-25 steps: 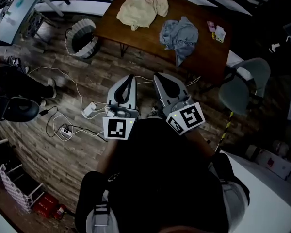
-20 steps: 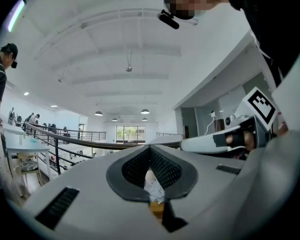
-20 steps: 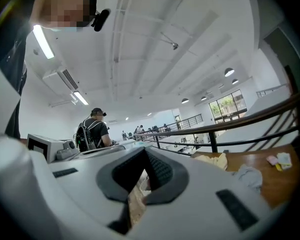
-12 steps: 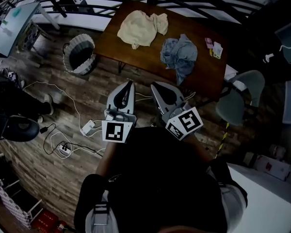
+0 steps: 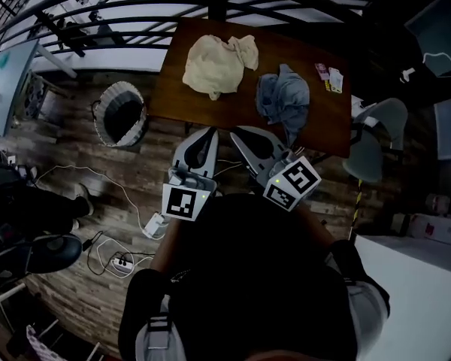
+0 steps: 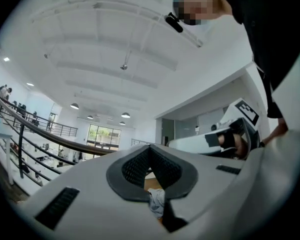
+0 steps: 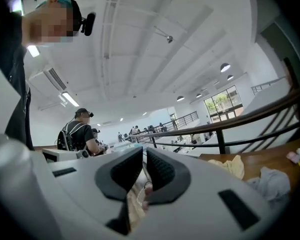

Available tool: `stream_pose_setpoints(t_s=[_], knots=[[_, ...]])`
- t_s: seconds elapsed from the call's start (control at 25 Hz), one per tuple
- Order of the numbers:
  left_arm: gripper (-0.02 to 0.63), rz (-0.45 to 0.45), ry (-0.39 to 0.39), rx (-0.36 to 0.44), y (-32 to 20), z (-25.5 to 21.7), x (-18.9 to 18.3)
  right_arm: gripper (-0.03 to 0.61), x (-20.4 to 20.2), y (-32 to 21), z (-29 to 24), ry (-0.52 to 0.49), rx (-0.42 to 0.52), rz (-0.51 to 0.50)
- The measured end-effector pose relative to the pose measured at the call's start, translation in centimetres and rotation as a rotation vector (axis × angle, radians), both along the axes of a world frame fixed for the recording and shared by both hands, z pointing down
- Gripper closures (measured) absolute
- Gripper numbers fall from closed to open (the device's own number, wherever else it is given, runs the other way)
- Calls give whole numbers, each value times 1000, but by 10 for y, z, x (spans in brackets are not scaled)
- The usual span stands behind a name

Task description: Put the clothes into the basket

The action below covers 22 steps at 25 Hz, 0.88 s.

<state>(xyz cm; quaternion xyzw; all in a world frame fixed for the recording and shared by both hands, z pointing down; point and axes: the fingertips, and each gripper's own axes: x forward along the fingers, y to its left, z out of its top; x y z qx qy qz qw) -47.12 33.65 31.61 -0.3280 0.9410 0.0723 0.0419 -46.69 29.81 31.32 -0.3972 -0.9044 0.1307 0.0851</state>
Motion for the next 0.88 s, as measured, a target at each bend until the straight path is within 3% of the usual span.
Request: stream_pose_setpoints(t_s=[0.2, 0.4, 0.6, 0.88], knots=[[601, 35, 23, 39, 32, 4, -26, 566, -32, 32, 7, 9, 6, 75], [601, 29, 69, 65, 52, 16, -42, 569, -51, 48, 20, 3, 109, 102], [601, 37, 60, 59, 52, 20, -77, 569, -88, 36, 37, 46, 124, 174], [601, 21, 87, 34, 48, 26, -140, 568, -163, 24, 56, 102, 114, 181]])
